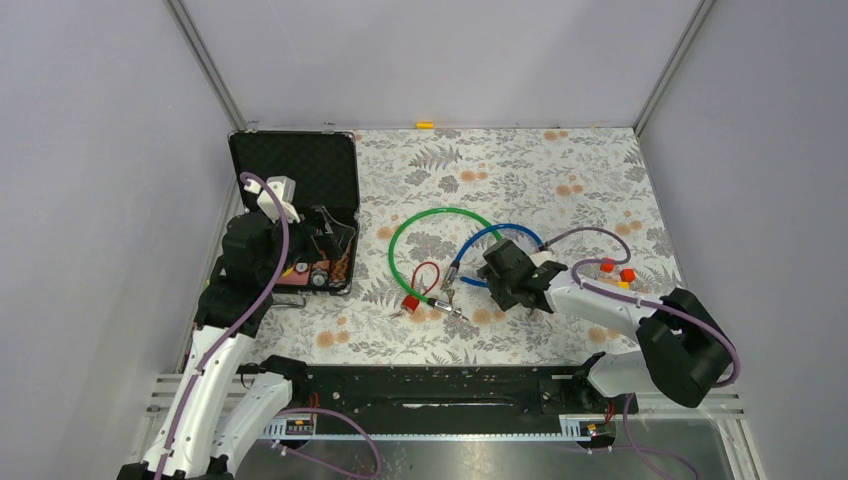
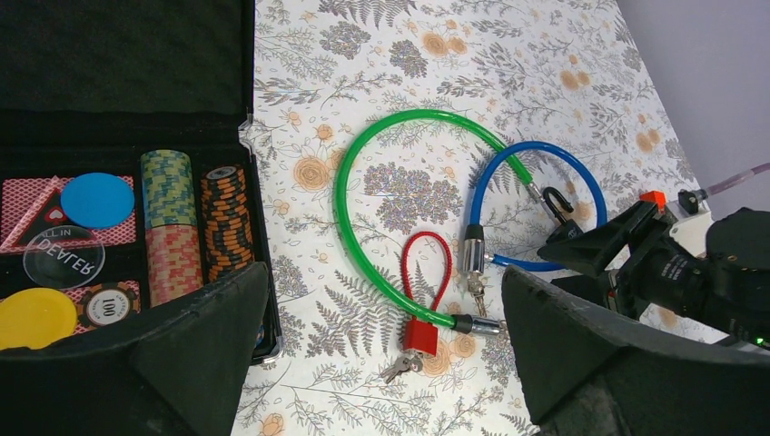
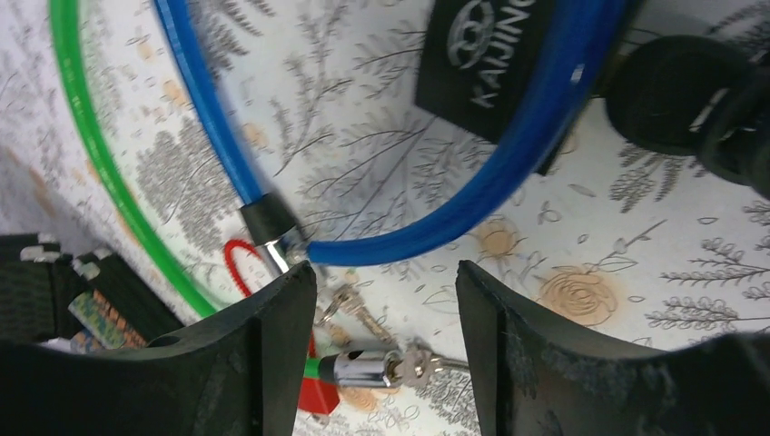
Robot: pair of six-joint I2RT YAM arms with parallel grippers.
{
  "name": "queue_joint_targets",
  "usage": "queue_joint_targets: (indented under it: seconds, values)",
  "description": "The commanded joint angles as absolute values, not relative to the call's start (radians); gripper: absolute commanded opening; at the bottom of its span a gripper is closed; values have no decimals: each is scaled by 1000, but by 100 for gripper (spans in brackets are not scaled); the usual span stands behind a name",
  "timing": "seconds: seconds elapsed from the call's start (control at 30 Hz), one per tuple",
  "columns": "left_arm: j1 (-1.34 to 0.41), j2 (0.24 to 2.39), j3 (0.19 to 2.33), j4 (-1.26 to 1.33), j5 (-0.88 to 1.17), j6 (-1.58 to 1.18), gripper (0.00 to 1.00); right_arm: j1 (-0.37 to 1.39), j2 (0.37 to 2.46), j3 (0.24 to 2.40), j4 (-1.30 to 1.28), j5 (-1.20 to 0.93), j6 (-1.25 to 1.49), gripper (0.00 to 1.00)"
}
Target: Lock with the key
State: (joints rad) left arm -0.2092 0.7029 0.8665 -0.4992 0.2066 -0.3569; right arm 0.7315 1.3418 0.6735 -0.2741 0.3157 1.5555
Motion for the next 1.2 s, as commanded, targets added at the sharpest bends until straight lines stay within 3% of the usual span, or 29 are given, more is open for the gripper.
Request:
queue_joint_targets:
  seconds: [0.0,0.1,0.37,0.47,0.57,0.6,0.73,0.97,1.17]
  values:
    - [-204,712,868,-457,219,-336,99,748,1381,636,-250,406,1706,66]
    - [-204,717,868,-458,215,-337,99,748,1415,617,-185,434,1729,66]
    - [-204,717,884,-499,175,-321,99,747,1471,645,-158,510,1778,54]
    - [-204,716,889,-510,166,-318,99,746,1484,639,-157,508,1812,39]
    - [-204,716,889,-511,167,-324,99,747,1466,639,-159,526,1792,6]
    - [-204,716,888,-510,171,-328,99,747,1443,644,-165,540,1771,0]
    - [-204,726,878,-496,214,-366,99,746,1341,676,-179,631,1614,0]
    - [-208,759,817,-356,382,-523,99,747,1126,749,-80,741,1106,0]
    - [-251,805,788,-202,476,-652,99,746,1013,798,66,589,763,0]
